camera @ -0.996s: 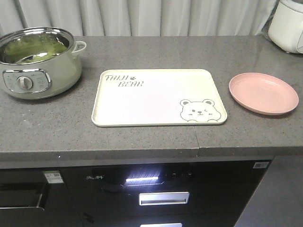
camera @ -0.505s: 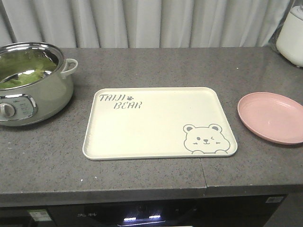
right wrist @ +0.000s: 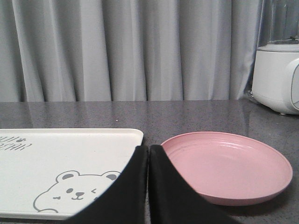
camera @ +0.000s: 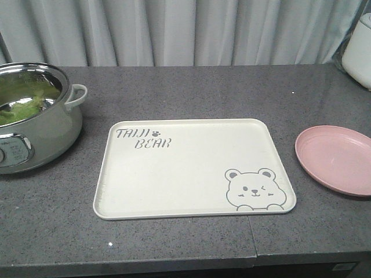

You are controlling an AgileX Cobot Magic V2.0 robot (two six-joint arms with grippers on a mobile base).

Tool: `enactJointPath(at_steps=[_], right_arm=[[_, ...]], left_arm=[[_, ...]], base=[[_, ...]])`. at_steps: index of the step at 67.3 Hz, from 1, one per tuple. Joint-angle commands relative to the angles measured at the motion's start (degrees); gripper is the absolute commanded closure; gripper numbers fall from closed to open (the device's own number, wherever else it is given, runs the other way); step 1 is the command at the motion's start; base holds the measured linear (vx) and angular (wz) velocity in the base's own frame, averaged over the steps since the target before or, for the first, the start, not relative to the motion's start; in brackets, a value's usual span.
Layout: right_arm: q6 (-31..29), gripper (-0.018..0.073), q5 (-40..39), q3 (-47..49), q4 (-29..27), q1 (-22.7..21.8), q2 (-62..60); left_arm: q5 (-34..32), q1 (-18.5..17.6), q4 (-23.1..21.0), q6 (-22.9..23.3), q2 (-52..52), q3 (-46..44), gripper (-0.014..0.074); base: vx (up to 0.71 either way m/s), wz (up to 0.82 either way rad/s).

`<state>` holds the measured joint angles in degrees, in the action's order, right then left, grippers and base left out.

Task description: Transfer vegetables to tray and serve

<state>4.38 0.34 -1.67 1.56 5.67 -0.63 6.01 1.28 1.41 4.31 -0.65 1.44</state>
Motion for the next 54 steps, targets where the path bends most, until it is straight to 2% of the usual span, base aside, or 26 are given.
enactJointPath(at_steps=[1,54], right_arm=[[-0.04,0.0564,-4.31,-0.42,0.43,0.01,-0.25],[-0.04,0.0564,-5.67,-0.42,0.43,0.01,-0.25]], left_arm=[[-4.46,-0.43,-0.53,0.44,-0.77,1.43,0.0603],[-4.46,-0.43,-0.53,0.44,-0.77,1.43,0.0603]], base=[[0.03,-0.01],[0.00,0.00]])
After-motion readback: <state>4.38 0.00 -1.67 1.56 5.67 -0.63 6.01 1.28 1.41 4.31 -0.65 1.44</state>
